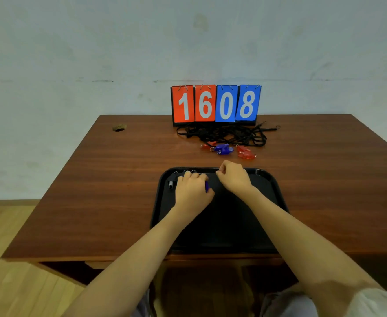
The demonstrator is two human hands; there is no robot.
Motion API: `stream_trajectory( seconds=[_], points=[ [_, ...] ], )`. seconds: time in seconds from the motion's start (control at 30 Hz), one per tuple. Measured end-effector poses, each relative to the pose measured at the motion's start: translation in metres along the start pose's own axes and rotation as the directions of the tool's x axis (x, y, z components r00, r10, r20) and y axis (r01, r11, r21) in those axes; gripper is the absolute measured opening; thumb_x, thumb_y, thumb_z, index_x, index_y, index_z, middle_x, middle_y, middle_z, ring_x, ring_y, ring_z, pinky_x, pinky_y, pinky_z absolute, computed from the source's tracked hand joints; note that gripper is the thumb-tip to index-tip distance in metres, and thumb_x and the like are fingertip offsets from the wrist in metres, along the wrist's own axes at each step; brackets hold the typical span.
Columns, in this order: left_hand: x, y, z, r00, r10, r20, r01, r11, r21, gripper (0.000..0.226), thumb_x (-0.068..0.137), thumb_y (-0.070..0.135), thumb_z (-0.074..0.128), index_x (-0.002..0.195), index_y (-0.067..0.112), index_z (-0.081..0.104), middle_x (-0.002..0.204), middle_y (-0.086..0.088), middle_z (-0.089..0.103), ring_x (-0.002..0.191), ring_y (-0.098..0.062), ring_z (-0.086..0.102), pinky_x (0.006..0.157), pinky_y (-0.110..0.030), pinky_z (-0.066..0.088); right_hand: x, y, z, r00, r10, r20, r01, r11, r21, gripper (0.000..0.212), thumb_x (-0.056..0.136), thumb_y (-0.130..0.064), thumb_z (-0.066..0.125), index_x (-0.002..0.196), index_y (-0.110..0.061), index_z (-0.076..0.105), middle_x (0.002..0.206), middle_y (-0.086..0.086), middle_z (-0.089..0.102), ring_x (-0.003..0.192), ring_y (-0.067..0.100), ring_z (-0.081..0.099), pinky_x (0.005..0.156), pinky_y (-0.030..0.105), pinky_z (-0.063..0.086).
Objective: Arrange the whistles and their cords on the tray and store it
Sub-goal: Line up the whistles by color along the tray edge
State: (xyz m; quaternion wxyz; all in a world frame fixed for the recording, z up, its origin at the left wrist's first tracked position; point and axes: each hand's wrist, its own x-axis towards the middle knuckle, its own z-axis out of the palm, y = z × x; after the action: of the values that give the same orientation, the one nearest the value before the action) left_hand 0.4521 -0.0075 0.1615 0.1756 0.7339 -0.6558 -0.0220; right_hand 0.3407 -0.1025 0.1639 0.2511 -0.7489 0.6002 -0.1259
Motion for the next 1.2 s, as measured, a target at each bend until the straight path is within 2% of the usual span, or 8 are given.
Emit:
stream_trajectory(
  seconds=[0.13,0.23,0.3,0.43,0.57,0.73,0.97,1.2],
  points=[
    [0.027,0.019,0.013,0.999,-0.005,0.051,0.003,0.999,0.048,0.035,0.088,0.034,0.048,0.115,0.014,0.060,0.111,-0.004,0.064,0.111,-0.026,0.047,0.093,-0.037,0.033,-0.010,0.022,-0.015,0.998,-0.039,0.057,0.038,0.999,0.026,0.013,0.091,-0.023,0.057,0.100,-0.014,0.061,0.096,0.003,0.065,0.088,0.021,0.063,0.081,0.039,0.054],
    [0.038,0.017,0.022,0.987,-0.034,0.157,0.016,0.993,0.113,0.037,0.091,0.040,0.046,0.116,0.016,0.060,0.112,-0.005,0.066,0.114,-0.027,0.046,0.095,-0.039,0.032,-0.015,0.030,-0.014,0.990,-0.078,0.114,0.073,0.996,0.050,0.018,0.091,-0.019,0.056,0.107,-0.015,0.062,0.102,0.003,0.064,0.094,0.019,0.062,0.086,0.036,0.053],
    [0.036,0.013,0.022,0.989,-0.040,0.144,0.027,0.996,0.088,0.038,0.093,0.041,0.045,0.119,0.017,0.059,0.113,-0.005,0.066,0.114,-0.027,0.047,0.095,-0.039,0.031,-0.014,0.031,-0.010,0.985,-0.107,0.138,0.099,0.993,0.061,0.023,0.090,-0.017,0.057,0.113,-0.015,0.060,0.105,0.004,0.063,0.095,0.019,0.061,0.090,0.037,0.052],
    [0.022,-0.011,0.013,1.000,-0.020,-0.014,0.021,0.999,0.047,0.038,0.095,0.031,0.044,0.130,0.019,0.052,0.129,0.000,0.057,0.120,-0.023,0.042,0.098,-0.036,0.030,-0.015,0.021,-0.005,0.961,-0.215,0.176,0.210,0.976,0.050,0.050,0.085,-0.024,0.067,0.131,-0.020,0.048,0.128,0.001,0.048,0.106,0.015,0.053,0.096,0.031,0.047],
    [0.013,-0.042,0.005,0.997,0.022,0.077,-0.032,0.990,0.138,0.045,0.094,0.031,0.048,0.138,0.025,0.042,0.144,0.006,0.042,0.132,-0.020,0.030,0.104,-0.037,0.022,-0.013,0.008,0.001,0.935,-0.229,0.269,0.232,0.972,0.019,0.068,0.081,-0.030,0.072,0.141,-0.022,0.039,0.140,0.001,0.037,0.125,0.020,0.044,0.104,0.035,0.042],
    [0.012,-0.047,0.012,0.977,0.088,0.193,-0.134,0.961,0.240,0.050,0.096,0.030,0.045,0.145,0.026,0.032,0.153,0.003,0.028,0.142,-0.024,0.017,0.108,-0.042,0.016,-0.008,0.006,0.009,0.931,-0.194,0.309,0.230,0.969,-0.086,0.056,0.084,-0.025,0.069,0.136,-0.021,0.047,0.139,0.006,0.037,0.126,0.025,0.043,0.103,0.035,0.040],
    [0.015,-0.045,0.017,0.990,0.083,0.112,-0.103,0.977,0.187,0.042,0.096,0.023,0.047,0.137,0.025,0.046,0.144,0.001,0.045,0.138,-0.023,0.027,0.106,-0.044,0.015,0.000,-0.003,0.016,0.949,-0.183,0.257,0.197,0.980,-0.029,0.056,0.083,-0.030,0.070,0.134,-0.020,0.049,0.134,0.008,0.040,0.121,0.025,0.045,0.100,0.035,0.042],
    [0.013,-0.048,0.019,0.989,0.081,0.126,-0.103,0.978,0.179,0.044,0.097,0.025,0.045,0.140,0.029,0.040,0.145,0.004,0.040,0.138,-0.020,0.026,0.107,-0.043,0.013,0.005,-0.007,0.022,0.951,-0.196,0.240,0.200,0.980,0.011,0.056,0.083,-0.026,0.070,0.135,-0.021,0.049,0.132,0.008,0.040,0.121,0.026,0.046,0.100,0.035,0.042]
  ],
)
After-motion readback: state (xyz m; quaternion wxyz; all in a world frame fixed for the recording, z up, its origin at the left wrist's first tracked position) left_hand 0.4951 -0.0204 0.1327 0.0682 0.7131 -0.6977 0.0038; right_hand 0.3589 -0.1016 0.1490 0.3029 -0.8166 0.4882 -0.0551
